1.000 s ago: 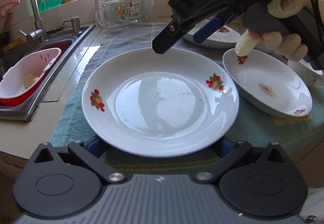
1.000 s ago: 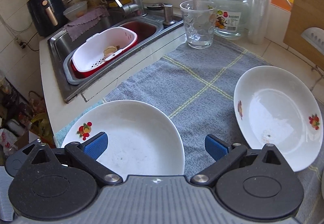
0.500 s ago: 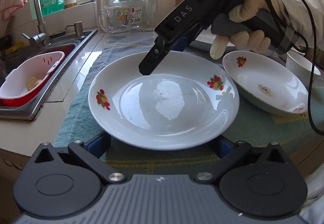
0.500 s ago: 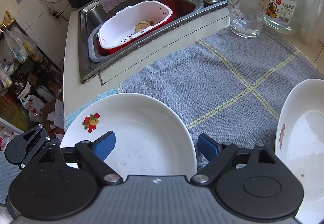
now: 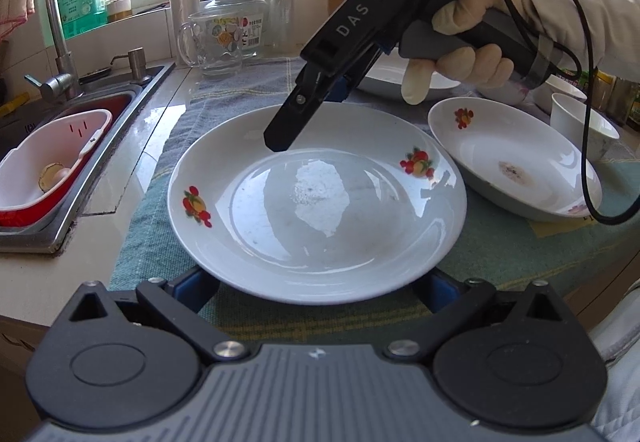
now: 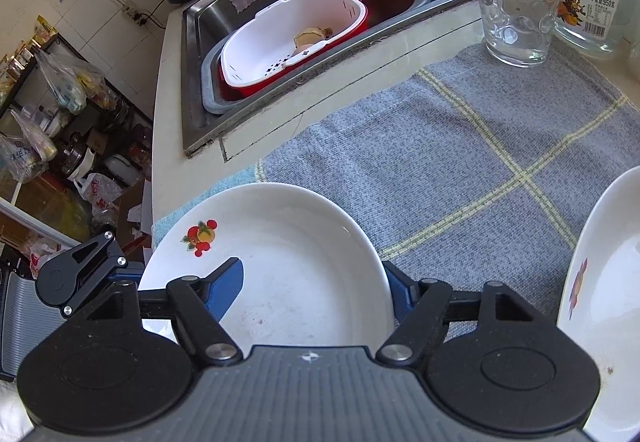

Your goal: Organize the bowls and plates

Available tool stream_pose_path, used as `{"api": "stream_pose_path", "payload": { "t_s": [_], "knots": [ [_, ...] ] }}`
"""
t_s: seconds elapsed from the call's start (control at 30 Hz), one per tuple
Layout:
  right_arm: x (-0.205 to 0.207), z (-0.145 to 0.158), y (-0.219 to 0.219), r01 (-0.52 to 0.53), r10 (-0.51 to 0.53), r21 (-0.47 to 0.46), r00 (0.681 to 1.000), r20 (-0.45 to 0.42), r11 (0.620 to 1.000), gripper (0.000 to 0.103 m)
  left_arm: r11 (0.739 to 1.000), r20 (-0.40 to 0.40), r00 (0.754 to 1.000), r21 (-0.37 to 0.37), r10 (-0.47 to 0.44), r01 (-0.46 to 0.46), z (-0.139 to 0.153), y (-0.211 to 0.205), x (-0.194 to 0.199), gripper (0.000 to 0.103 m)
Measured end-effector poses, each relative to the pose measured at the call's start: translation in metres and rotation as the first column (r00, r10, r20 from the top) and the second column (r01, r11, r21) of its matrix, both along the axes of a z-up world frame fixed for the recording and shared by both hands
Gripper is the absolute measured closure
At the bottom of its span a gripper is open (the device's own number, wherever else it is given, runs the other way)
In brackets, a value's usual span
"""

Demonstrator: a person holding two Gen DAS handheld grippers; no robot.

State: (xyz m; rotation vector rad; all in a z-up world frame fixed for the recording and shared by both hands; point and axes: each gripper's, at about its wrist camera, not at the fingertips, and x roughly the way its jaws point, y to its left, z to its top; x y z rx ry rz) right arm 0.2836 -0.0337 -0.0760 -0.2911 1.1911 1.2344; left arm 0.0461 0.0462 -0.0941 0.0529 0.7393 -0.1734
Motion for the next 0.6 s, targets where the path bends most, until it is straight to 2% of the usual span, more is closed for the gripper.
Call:
{"api": "stream_pose_path", "payload": {
  "t_s": [0.3, 0.6],
  "knots": [
    [0.006, 0.009, -0.001, 0.020, -0.021, 0.022, 1.000, 0.008, 1.000, 0.024, 1.000, 0.005, 1.000, -0.011, -0.007, 0.007, 0.012, 0.009, 0.008, 0.002],
    [0.037, 0.023, 0.002, 0.048, -0.051, 0.059, 0.997, 0.052, 0.997, 0.024, 1.000, 0.021, 0.999, -0.002, -0.031, 0.031, 0.019, 0.021, 0.047, 0.002]
  ]
}}
